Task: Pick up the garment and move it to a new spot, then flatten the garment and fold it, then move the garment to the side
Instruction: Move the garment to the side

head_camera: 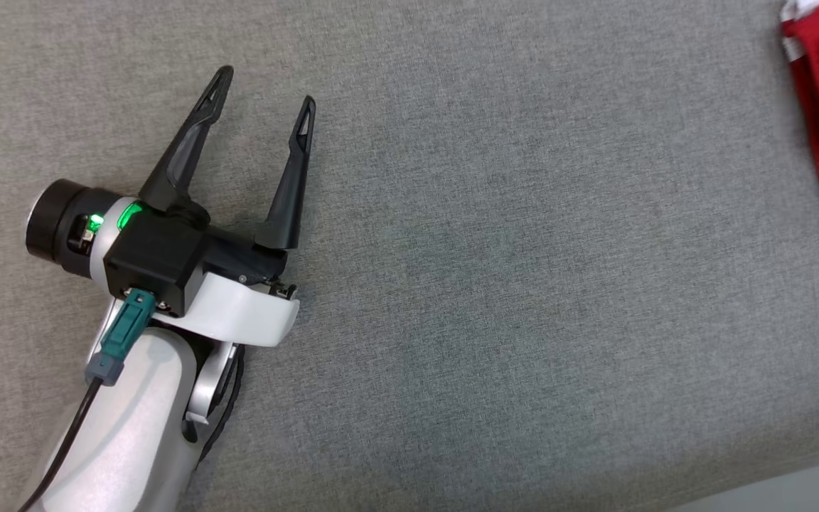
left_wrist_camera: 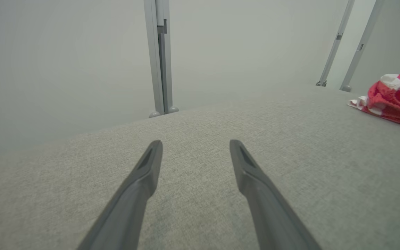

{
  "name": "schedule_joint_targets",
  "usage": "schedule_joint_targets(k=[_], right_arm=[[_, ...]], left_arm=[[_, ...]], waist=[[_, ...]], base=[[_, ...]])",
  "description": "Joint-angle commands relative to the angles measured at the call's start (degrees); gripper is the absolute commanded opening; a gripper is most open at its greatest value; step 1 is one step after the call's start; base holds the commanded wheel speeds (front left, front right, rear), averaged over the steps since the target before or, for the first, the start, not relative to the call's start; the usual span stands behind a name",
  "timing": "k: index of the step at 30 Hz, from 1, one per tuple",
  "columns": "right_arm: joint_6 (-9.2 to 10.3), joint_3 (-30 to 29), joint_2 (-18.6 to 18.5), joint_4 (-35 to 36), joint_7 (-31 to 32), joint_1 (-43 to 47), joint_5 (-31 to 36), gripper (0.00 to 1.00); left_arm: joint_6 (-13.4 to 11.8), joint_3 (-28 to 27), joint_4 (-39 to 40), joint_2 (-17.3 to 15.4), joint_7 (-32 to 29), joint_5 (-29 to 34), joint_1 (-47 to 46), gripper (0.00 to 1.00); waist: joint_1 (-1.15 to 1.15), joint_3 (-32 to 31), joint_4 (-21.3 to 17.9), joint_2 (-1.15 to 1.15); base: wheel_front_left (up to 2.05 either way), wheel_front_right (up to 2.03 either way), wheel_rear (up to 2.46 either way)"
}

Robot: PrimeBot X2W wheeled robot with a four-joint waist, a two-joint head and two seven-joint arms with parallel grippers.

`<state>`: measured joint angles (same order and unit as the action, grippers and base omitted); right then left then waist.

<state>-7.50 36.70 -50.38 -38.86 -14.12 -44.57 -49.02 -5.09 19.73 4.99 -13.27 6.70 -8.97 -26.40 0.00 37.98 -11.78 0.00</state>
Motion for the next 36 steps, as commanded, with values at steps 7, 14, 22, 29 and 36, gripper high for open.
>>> schedule_joint_targets(k=[7,14,22,29,36], right_arm=[[0.0,-2.4,0.8,-6.1,-1.1,-4.2,1.0,0.0],[0.0,-5.5,3.2,-9.2,-1.2,-4.7,1.8,1.0],[0.0,-14.0,6.5,-5.8,-1.1,-0.2,4.6,1.0],[0.0,-23.9,12.2,2.0,-1.1,7.7,9.6,1.0],[0.0,-30.4,20.0,11.8,-1.1,16.2,16.6,1.0]], left_arm=[[0.3,0.7,2.0,-1.0,-1.4,1.1,-1.8,1.0],[-0.1,1.0,2.4,-1.2,-1.5,0.9,-1.6,1.0],[-0.6,1.1,1.3,-1.0,-0.8,-0.1,0.1,1.0],[-1.5,0.7,-0.8,-0.4,0.5,-1.9,2.8,1.0],[-3.0,-0.5,-3.0,0.3,1.9,-3.9,6.6,1.0]], waist=[[0.0,2.0,-0.3,0.0],[0.0,1.7,-0.5,0.0],[0.0,-1.4,-0.7,0.0],[0.0,-6.4,-0.4,0.0],[0.0,-11.5,0.8,0.0]], base=[[0.0,0.0,0.0],[0.0,0.0,0.0],[0.0,0.0,0.0],[0.0,0.0,0.0],[0.0,0.0,0.0]])
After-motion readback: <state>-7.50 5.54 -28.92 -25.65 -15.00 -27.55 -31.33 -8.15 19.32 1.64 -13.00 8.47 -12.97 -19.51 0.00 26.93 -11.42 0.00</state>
